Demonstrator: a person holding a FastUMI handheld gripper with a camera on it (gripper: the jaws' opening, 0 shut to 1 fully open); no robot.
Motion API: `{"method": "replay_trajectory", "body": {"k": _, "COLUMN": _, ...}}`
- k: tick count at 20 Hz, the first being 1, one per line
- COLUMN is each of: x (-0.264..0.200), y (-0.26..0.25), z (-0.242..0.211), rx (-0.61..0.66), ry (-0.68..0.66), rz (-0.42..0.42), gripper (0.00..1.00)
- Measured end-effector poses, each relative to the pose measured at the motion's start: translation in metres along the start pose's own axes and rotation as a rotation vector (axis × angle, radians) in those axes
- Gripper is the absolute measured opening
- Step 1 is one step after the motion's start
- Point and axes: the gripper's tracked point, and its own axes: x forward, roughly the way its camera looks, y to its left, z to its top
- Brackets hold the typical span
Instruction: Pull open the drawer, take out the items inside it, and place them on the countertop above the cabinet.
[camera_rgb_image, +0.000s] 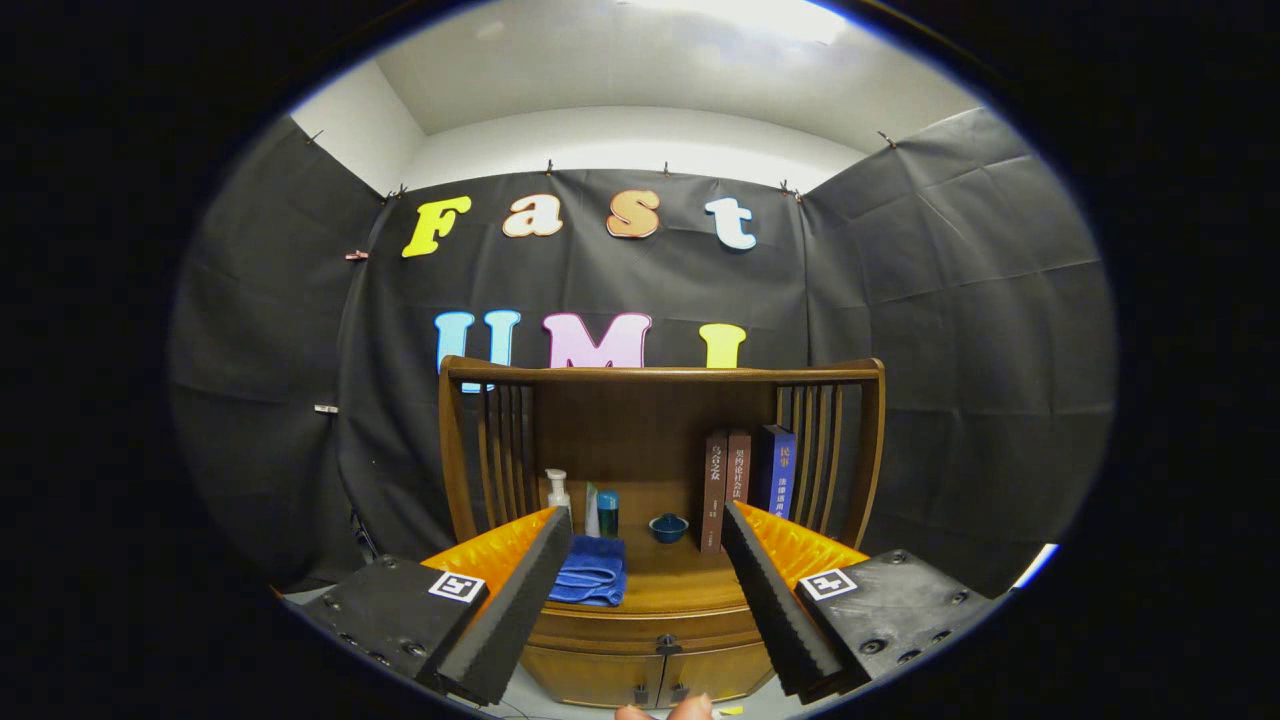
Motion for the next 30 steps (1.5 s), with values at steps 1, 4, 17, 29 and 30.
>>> {"method": "replay_trajectory", "body": {"k": 1, "x": 0.000, "y": 0.000, "z": -0.002, "rx": 0.001, "ry": -0.001, "rz": 0.000, "gripper": 0.98}}
{"method": "replay_trajectory", "body": {"k": 4, "x": 0.003, "y": -0.003, "z": -0.012, "rx": 0.006, "ry": -0.004, "rz": -0.007, "gripper": 0.98}}
{"method": "replay_trajectory", "body": {"k": 17, "x": 0.040, "y": -0.010, "z": -0.157, "rx": 0.052, "ry": -0.003, "rz": -0.032, "gripper": 0.98}}
{"method": "replay_trajectory", "body": {"k": 29, "x": 0.087, "y": -0.033, "z": -0.325, "rx": 0.093, "ry": 0.215, "rz": -0.029, "gripper": 0.99}}
{"method": "replay_trajectory", "body": {"k": 30, "x": 0.094, "y": -0.033, "z": -0.337, "rx": 0.083, "ry": 0.241, "rz": -0.024, "gripper": 0.99}}
